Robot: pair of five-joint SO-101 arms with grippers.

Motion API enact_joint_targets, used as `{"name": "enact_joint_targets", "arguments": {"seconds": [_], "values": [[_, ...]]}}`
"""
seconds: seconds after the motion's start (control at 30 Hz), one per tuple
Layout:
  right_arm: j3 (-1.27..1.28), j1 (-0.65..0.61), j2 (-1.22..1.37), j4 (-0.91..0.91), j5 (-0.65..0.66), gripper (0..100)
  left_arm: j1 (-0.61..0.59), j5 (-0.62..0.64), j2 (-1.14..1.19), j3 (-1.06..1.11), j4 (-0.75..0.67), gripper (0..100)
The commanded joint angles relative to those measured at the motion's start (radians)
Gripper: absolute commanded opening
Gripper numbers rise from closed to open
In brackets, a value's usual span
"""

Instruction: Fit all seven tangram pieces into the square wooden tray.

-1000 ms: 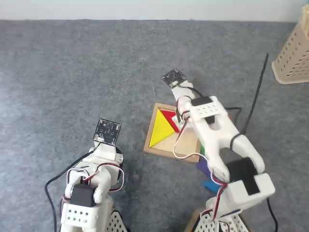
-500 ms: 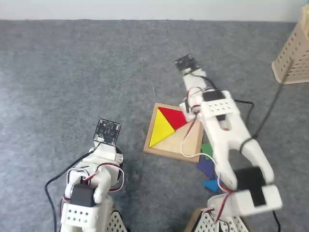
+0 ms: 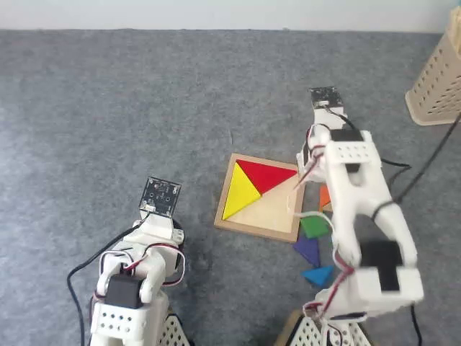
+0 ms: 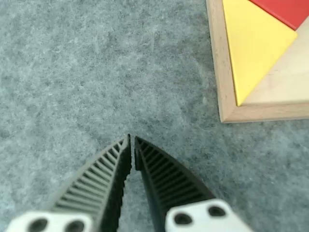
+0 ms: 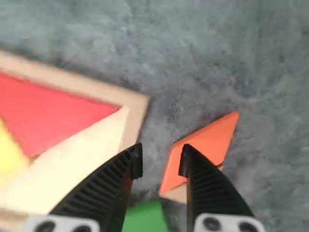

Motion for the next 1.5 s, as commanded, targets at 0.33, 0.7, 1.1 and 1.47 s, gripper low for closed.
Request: {"name": "enact_joint_targets", "arguments": {"seconds": [0.33, 0.7, 1.1, 1.47], "values": [[-0.221, 0.108, 0.225, 0.085, -0.133, 14.9, 0.006, 0.008, -0.021, -0.019, 0.006, 1], [-0.250, 0.136, -0.001, 0.143, -0.049, 14.9, 0.006, 0.008, -0.021, -0.019, 0.006, 1], [0.037, 0.076, -0.107, 0.021, 0.078, 14.8, 0.006, 0.008, -0.021, -0.019, 0.006, 1], [-0.012, 0.209, 0.033, 0.053, 0.129, 14.6, 0.006, 0.008, -0.021, -0.019, 0.006, 1]]}}
